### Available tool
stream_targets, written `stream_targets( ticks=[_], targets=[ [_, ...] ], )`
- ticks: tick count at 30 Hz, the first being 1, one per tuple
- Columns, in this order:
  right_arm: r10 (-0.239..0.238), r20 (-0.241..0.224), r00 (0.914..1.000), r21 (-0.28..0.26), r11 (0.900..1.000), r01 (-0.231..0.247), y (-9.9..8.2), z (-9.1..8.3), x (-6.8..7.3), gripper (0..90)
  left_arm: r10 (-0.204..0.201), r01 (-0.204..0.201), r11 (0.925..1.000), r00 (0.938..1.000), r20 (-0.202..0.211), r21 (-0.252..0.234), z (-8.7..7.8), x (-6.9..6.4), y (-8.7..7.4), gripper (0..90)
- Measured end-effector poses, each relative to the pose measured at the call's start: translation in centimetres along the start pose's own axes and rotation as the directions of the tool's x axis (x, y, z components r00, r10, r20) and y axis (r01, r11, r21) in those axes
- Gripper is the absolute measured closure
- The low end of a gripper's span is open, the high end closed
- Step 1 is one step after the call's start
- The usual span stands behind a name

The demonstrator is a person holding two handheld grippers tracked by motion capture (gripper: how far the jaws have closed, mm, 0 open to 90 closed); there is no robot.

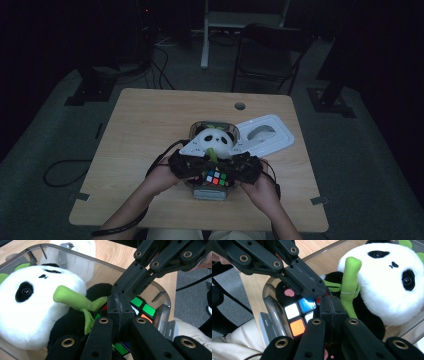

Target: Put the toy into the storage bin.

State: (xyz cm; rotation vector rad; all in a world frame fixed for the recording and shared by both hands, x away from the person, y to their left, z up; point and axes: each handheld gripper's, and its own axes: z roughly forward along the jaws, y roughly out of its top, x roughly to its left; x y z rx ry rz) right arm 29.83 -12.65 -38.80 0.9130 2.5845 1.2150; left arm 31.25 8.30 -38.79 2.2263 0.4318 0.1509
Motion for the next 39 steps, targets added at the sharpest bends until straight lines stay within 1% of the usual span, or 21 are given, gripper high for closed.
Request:
stream_targets(
  ticks=[3,5,10,11,12,15,18,20,22,26,27,29,30,31,32,34,35,36,37,38,39],
  targets=[
    [-0.007,0.007,1.0000,0.013,0.9999,0.007,0.0,0.2,0.1,90.0,0.004,-0.004,1.0000,1.0000,-0.001,0.005,0.2,0.0,-0.2,90.0],
    [-0.005,0.002,1.0000,0.022,0.9998,0.005,0.0,0.4,-0.1,90.0,-0.007,0.007,1.0000,0.9999,0.007,0.006,0.3,0.2,-0.3,90.0],
    [-0.007,0.018,0.9998,0.042,0.9991,0.006,0.0,0.8,0.0,90.0,0.001,-0.001,0.9998,1.0000,-0.005,0.021,0.6,0.2,-0.5,90.0],
    [-0.004,0.020,0.9998,0.047,0.9989,0.003,0.0,0.9,0.0,90.0,0.001,-0.001,0.9998,1.0000,-0.005,0.021,0.6,0.2,-0.5,90.0],
    [-0.002,0.032,0.9995,0.062,0.9981,0.000,-0.1,1.2,0.0,90.0,0.014,-0.014,0.9993,0.9998,-0.013,0.035,0.9,0.1,-0.5,90.0],
    [0.017,0.022,0.9996,0.070,0.9974,-0.019,-0.1,1.4,-0.3,90.0,0.016,-0.016,0.9992,0.9997,-0.018,0.037,1.1,0.2,-0.7,90.0],
    [0.007,0.056,0.9984,0.090,0.9959,-0.012,0.0,1.8,0.0,90.0,0.019,-0.018,0.9991,0.9996,-0.023,0.038,1.3,0.3,-0.9,90.0],
    [0.008,0.045,0.9989,0.096,0.9953,-0.013,0.0,1.9,-0.1,90.0,0.029,-0.028,0.9989,0.9991,-0.030,0.038,1.4,0.2,-1.0,90.0],
    [0.015,0.043,0.9989,0.102,0.9946,-0.019,0.0,1.9,-0.2,90.0,0.035,-0.034,0.9987,0.9991,-0.024,0.037,1.6,0.2,-1.1,90.0],
    [-0.006,0.055,0.9985,0.139,0.9902,-0.001,0.2,2.2,-0.2,90.0,0.064,-0.061,0.9963,0.9973,-0.037,0.060,1.8,0.1,-0.9,90.0],
    [-0.001,0.054,0.9985,0.137,0.9906,-0.006,0.1,2.2,-0.2,90.0,0.050,-0.048,0.9974,0.9983,-0.031,0.054,1.8,0.2,-1.0,90.0],
    [0.004,0.049,0.9988,0.132,0.9912,-0.011,0.1,2.2,-0.3,90.0,0.042,-0.040,0.9979,0.9987,-0.029,0.050,1.6,0.2,-0.9,90.0],
    [0.012,0.043,0.9990,0.116,0.9932,-0.016,0.0,2.0,-0.3,90.0,0.036,-0.034,0.9984,0.9990,-0.025,0.045,1.6,0.2,-0.9,90.0],
    [0.016,0.040,0.9991,0.109,0.9938,-0.020,0.0,2.0,-0.3,90.0,0.017,-0.017,0.9993,0.9998,-0.013,0.034,1.4,0.4,-0.9,90.0],
    [0.025,0.027,0.9993,0.098,0.9948,-0.028,0.0,1.8,-0.5,90.0,0.003,-0.003,0.9998,1.0000,0.001,0.021,1.2,0.6,-0.9,90.0],
    [0.067,-0.014,0.9976,0.056,0.9962,-0.067,-0.1,1.2,-0.8,90.0,-0.037,0.037,0.9991,0.9990,0.027,-0.018,0.7,0.7,-1.0,90.0],
    [0.069,-0.030,0.9971,0.041,0.9969,-0.068,-0.1,1.0,-0.7,83.7,-0.046,0.046,0.9982,0.9989,0.007,-0.039,0.4,0.6,-0.9,90.0],
    [0.080,-0.040,0.9960,0.017,0.9967,-0.079,-0.2,0.7,-0.7,78.5,-0.046,0.047,0.9975,0.9989,0.012,-0.053,0.1,0.6,-0.9,88.1],
    [0.086,-0.039,0.9955,0.010,0.9962,-0.086,-0.2,0.4,-0.6,75.8,-0.047,0.048,0.9974,0.9988,0.015,-0.053,-0.2,0.6,-0.9,83.2],
    [0.082,-0.036,0.9960,0.010,0.9966,-0.082,-0.2,0.2,-0.5,70.4,-0.055,0.055,0.9969,0.9984,0.015,-0.057,-0.3,0.6,-0.8,79.5],
    [0.083,-0.029,0.9961,0.004,0.9965,-0.083,-0.2,0.1,-0.4,67.5,-0.063,0.064,0.9960,0.9977,0.025,-0.063,-0.5,0.7,-0.8,78.5]
  ],
)
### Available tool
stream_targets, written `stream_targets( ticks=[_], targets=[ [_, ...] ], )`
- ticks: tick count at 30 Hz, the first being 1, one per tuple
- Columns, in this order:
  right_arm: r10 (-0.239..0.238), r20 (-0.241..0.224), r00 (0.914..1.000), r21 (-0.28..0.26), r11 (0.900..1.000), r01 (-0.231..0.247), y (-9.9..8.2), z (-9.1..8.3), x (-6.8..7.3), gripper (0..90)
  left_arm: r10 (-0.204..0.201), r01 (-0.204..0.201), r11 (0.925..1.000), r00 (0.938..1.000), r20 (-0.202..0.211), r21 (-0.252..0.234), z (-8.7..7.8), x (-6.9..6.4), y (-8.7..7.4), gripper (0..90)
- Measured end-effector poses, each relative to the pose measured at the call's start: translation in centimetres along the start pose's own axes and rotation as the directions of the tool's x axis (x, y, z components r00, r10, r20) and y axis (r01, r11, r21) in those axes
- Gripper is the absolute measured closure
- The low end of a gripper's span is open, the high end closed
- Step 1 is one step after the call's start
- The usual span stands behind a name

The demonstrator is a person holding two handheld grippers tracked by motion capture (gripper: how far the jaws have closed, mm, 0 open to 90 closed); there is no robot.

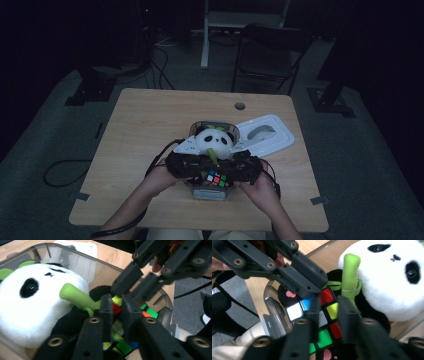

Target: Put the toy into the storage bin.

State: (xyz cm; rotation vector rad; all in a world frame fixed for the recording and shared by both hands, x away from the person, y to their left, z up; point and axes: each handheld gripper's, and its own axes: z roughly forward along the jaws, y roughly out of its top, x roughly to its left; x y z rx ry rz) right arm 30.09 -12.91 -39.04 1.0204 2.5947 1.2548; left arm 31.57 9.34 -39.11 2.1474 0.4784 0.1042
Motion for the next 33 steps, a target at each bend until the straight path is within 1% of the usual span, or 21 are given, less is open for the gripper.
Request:
stream_targets(
  ticks=[2,4,5,6,8,10,11,12,14,16,17,18,19,20,21,22,24,26,29,31,33],
  targets=[
    [0.006,0.011,0.9999,-0.003,1.0000,-0.006,0.0,-0.1,-0.1,55.5,-0.007,0.007,1.0000,0.9999,-0.014,0.000,-0.2,0.1,0.1,69.7],
    [0.026,0.004,0.9997,-0.012,0.9996,-0.026,0.0,-0.2,-0.3,46.6,-0.006,0.006,0.9999,1.0000,-0.003,-0.011,-0.5,0.1,0.2,66.9],
    [0.041,0.000,0.9992,-0.017,0.9990,-0.041,-0.1,-0.3,-0.5,41.7,-0.012,0.012,0.9998,0.9999,0.000,-0.015,-0.6,0.2,0.2,61.6],
    [0.050,0.012,0.9987,-0.033,0.9982,-0.049,-0.2,-0.4,-0.7,39.1,-0.018,0.018,0.9997,0.9998,0.001,-0.015,-0.8,0.3,0.2,57.7],
    [0.058,0.042,0.9974,-0.065,0.9963,-0.055,-0.4,-0.7,-1.0,36.3,-0.045,0.045,0.9988,0.9989,-0.013,-0.018,-1.0,0.6,0.1,50.3],
    [0.105,0.033,0.9939,-0.101,0.9897,-0.101,-0.6,-1.0,-1.6,36.0,-0.052,0.052,0.9984,0.9986,-0.011,-0.023,-1.2,0.8,0.0,46.0],
    [0.116,0.035,0.9926,-0.115,0.9871,-0.112,-0.8,-1.2,-1.9,34.7,-0.057,0.057,0.9981,0.9983,-0.010,-0.024,-1.3,0.8,-0.1,41.1],
    [0.120,0.037,0.9921,-0.116,0.9866,-0.115,-0.9,-1.3,-2.2,30.6,-0.056,0.056,0.9982,0.9983,-0.017,-0.023,-1.3,0.8,-0.1,40.2],
    [0.144,0.046,0.9885,-0.127,0.9823,-0.137,-1.1,-1.7,-2.7,30.8,-0.059,0.059,0.9979,0.9979,-0.025,-0.027,-1.5,0.9,-0.2,34.5],
    [0.154,0.069,0.9857,-0.144,0.9792,-0.143,-1.4,-2.0,-3.0,30.8,-0.056,0.055,0.9980,0.9981,-0.028,-0.032,-1.7,0.9,-0.3,29.6],
    [0.153,0.079,0.9850,-0.151,0.9785,-0.140,-1.5,-2.1,-3.2,30.0,-0.060,0.059,0.9976,0.9979,-0.026,-0.036,-1.8,0.9,-0.3,28.5],
    [0.159,0.097,0.9824,-0.161,0.9766,-0.142,-1.7,-2.3,-3.3,26.4,-0.058,0.057,0.9975,0.9980,-0.025,-0.041,-1.9,0.9,-0.4,28.2],
    [0.172,0.113,0.9786,-0.166,0.9743,-0.152,-1.8,-2.4,-3.5,26.0,-0.056,0.055,0.9977,0.9980,-0.029,-0.041,-2.1,0.9,-0.4,26.8],
    [0.172,0.113,0.9786,-0.166,0.9743,-0.152,-1.8,-2.4,-3.5,26.0,-0.056,0.055,0.9977,0.9980,-0.029,-0.041,-2.1,0.9,-0.4,26.6],
    [0.177,0.116,0.9773,-0.174,0.9724,-0.155,-2.0,-2.6,-3.8,25.9,-0.052,0.050,0.9978,0.9976,-0.045,-0.043,-2.3,1.0,-0.6,26.6],
    [0.195,0.125,0.9729,-0.195,0.9663,-0.168,-2.3,-3.0,-4.3,24.4,-0.057,0.055,0.9978,0.9971,-0.051,-0.039,-2.4,1.1,-0.7,21.5],
    [0.208,0.120,0.9706,-0.196,0.9634,-0.183,-2.6,-3.2,-4.8,23.8,-0.046,0.043,0.9984,0.9968,-0.066,-0.036,-2.6,1.2,-0.9,20.1],
    [0.212,0.163,0.9636,-0.198,0.9639,-0.178,-3.0,-3.4,-5.1,21.3,-0.049,0.046,0.9984,0.9964,-0.069,-0.033,-2.7,1.5,-1.2,20.0],
    [0.228,0.173,0.9583,-0.190,0.9623,-0.195,-3.4,-3.5,-5.7,18.3,-0.058,0.055,0.9980,0.9937,-0.096,-0.033,-3.0,1.7,-1.6,17.2],
    [0.242,0.184,0.9527,-0.188,0.9600,-0.207,-3.7,-3.4,-6.0,15.9,-0.068,0.065,0.9975,0.9922,-0.105,-0.029,-3.2,2.0,-1.9,11.3],
    [0.257,0.196,0.9463,-0.196,0.9559,-0.219,-4.0,-3.5,-6.3,13.8,-0.072,0.068,0.9972,0.9907,-0.116,-0.032,-3.4,2.3,-2.2,10.6]
  ],
)
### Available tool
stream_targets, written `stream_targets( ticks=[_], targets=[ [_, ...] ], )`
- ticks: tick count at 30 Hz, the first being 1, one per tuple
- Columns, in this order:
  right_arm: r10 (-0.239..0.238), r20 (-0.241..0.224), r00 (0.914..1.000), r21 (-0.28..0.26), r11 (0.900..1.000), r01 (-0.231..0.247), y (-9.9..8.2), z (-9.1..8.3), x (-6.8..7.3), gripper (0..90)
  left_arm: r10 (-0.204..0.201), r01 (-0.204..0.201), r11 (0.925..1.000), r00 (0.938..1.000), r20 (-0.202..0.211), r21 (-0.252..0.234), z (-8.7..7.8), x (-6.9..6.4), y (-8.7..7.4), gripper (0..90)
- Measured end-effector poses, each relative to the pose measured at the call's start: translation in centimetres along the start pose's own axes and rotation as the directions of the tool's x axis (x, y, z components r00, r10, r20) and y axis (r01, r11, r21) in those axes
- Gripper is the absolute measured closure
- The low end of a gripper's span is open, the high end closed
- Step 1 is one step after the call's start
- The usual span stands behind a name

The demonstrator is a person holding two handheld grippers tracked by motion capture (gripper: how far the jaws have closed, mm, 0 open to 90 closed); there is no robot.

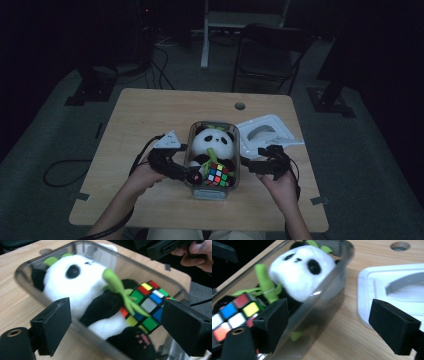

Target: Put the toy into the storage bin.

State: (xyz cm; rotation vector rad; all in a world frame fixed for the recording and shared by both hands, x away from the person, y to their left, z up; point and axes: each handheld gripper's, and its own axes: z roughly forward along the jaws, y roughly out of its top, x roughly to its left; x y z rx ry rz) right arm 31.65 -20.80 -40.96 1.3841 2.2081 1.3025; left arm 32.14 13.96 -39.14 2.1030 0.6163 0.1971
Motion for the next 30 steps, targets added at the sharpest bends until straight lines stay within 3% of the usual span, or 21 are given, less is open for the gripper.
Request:
stream_targets(
  ticks=[2,4,8,14,18,21,24,30],
  targets=[
    [0.009,0.015,0.9998,0.001,1.0000,-0.009,-0.2,0.0,-0.4,11.9,-0.014,0.014,0.9999,0.9998,-0.011,-0.003,-0.2,0.4,-0.3,9.2],
    [0.016,0.047,0.9987,-0.011,0.9998,-0.016,-0.5,0.0,-0.8,11.7,-0.031,0.031,0.9995,0.9993,-0.020,-0.006,-0.4,0.7,-0.6,1.5],
    [0.024,0.073,0.9970,-0.006,0.9997,-0.023,-1.0,0.1,-1.5,11.6,-0.055,0.055,0.9985,0.9974,-0.047,-0.010,-0.7,1.4,-1.3,1.5],
    [0.072,0.116,0.9907,-0.043,0.9968,-0.067,-1.6,0.1,-2.6,11.6,-0.051,0.049,0.9986,0.9960,-0.074,-0.019,-0.9,2.2,-2.9,1.6],
    [0.085,0.144,0.9860,-0.063,0.9951,-0.077,-1.9,0.2,-3.5,11.6,-0.054,0.053,0.9983,0.9964,-0.066,-0.025,-1.0,2.9,-4.2,1.8],
    [0.099,0.161,0.9819,-0.072,0.9934,-0.089,-2.1,0.4,-4.1,12.1,-0.055,0.054,0.9984,0.9945,-0.089,-0.016,-1.0,3.4,-5.0,3.7],
    [0.117,0.173,0.9780,-0.067,0.9920,-0.107,-2.5,0.8,-4.8,12.3,-0.052,0.054,0.9985,0.9895,-0.135,0.010,-0.8,3.9,-5.9,3.7],
    [0.146,0.194,0.9701,-0.060,0.9888,-0.137,-3.1,1.9,-5.8,13.8,-0.086,0.098,0.9939,0.9763,-0.199,0.051,-0.3,4.8,-8.1,3.6]
  ],
)
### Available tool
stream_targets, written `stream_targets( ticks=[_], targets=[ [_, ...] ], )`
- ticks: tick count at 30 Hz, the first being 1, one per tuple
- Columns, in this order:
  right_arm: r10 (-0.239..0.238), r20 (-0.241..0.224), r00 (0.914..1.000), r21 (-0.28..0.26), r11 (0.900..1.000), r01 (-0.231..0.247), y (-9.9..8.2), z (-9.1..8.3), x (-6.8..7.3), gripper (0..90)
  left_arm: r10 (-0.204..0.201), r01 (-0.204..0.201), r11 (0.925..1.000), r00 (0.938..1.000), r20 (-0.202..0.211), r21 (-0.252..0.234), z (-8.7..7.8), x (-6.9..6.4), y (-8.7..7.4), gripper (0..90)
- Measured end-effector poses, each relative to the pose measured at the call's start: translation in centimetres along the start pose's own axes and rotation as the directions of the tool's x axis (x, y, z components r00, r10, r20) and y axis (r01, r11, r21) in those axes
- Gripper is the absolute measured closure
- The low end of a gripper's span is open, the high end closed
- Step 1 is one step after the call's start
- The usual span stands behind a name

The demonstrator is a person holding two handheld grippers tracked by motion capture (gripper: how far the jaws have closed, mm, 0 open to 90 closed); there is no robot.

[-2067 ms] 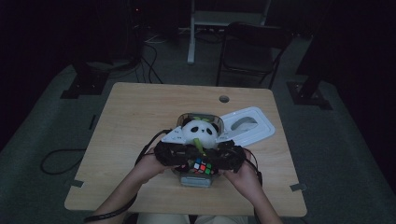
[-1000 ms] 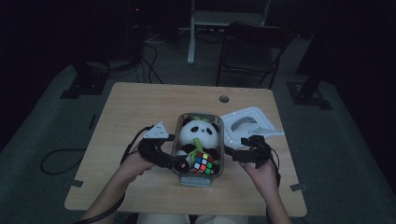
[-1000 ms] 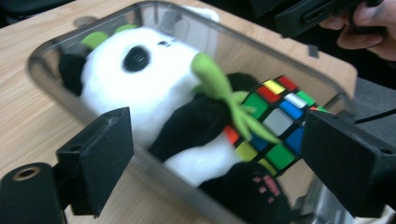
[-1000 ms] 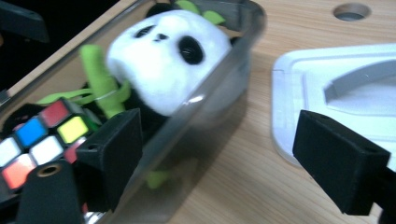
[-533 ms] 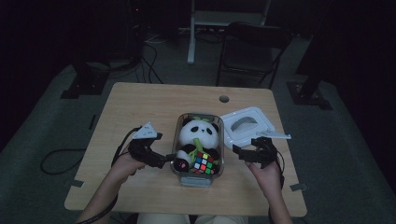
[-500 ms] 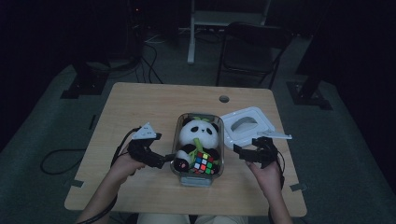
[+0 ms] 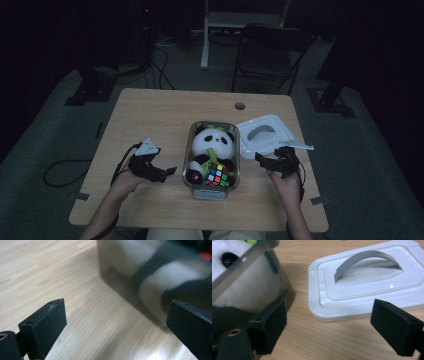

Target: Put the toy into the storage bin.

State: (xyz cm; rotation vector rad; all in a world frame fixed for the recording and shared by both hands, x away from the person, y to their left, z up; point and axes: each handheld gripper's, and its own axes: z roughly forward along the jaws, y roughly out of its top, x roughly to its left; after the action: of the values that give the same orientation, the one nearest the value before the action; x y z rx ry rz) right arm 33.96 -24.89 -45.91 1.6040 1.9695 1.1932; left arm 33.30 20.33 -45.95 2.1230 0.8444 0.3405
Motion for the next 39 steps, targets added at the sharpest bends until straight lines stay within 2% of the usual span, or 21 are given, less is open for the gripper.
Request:
stream_targets(
  ticks=[6,9,11,14,21,25,29,31,33,35,39],
  targets=[
    [0.002,0.037,0.9993,0.004,1.0000,-0.003,-0.1,1.1,-0.3,13.8,-0.053,0.053,0.9986,0.9984,-0.017,0.001,0.3,0.6,-1.9,3.6],
    [-0.013,0.054,0.9985,0.012,0.9999,0.012,0.1,1.7,-0.2,13.8,-0.063,0.063,0.9979,0.9978,-0.023,0.012,0.4,0.6,-2.6,3.7],
    [-0.003,0.044,0.9990,0.013,0.9999,0.003,0.4,2.2,-0.2,13.9,-0.069,0.070,0.9975,0.9974,-0.021,0.013,0.4,0.6,-2.9,3.6],
    [0.005,0.053,0.9986,0.012,0.9999,-0.005,0.9,3.1,-0.3,13.9,-0.079,0.079,0.9969,0.9965,-0.029,0.007,0.3,0.5,-3.1,3.7],
    [0.031,0.090,0.9954,0.019,0.9993,-0.033,2.3,5.9,-0.3,14.5,-0.077,0.078,0.9969,0.9955,-0.056,0.008,0.2,0.4,-3.5,3.7],
    [0.051,0.143,0.9884,0.019,0.9983,-0.054,3.0,7.5,-0.3,17.8,-0.079,0.080,0.9967,0.9948,-0.065,0.013,0.4,0.4,-3.7,3.7],
    [0.068,0.151,0.9862,0.012,0.9975,-0.070,3.6,9.0,-0.5,28.0,-0.080,0.080,0.9968,0.9943,-0.071,0.006,0.3,0.3,-3.9,3.7],
    [0.078,0.162,0.9837,0.006,0.9968,-0.080,3.8,9.7,-0.6,35.0,-0.081,0.082,0.9966,0.9927,-0.090,0.006,0.3,0.4,-3.9,3.7],
    [0.092,0.172,0.9808,0.007,0.9955,-0.094,4.0,10.4,-0.6,35.1,-0.084,0.086,0.9962,0.9902,-0.112,0.015,0.4,0.5,-4.0,3.6],
    [0.086,0.206,0.9747,0.022,0.9955,-0.093,4.2,11.2,-0.6,35.1,-0.078,0.082,0.9964,0.9879,-0.134,0.022,0.4,0.5,-4.2,3.6],
    [0.086,0.251,0.9641,0.033,0.9947,-0.097,4.2,12.5,-0.6,35.3,-0.098,0.102,0.9946,0.9844,-0.146,0.021,0.5,0.8,-4.6,3.7]
  ],
)
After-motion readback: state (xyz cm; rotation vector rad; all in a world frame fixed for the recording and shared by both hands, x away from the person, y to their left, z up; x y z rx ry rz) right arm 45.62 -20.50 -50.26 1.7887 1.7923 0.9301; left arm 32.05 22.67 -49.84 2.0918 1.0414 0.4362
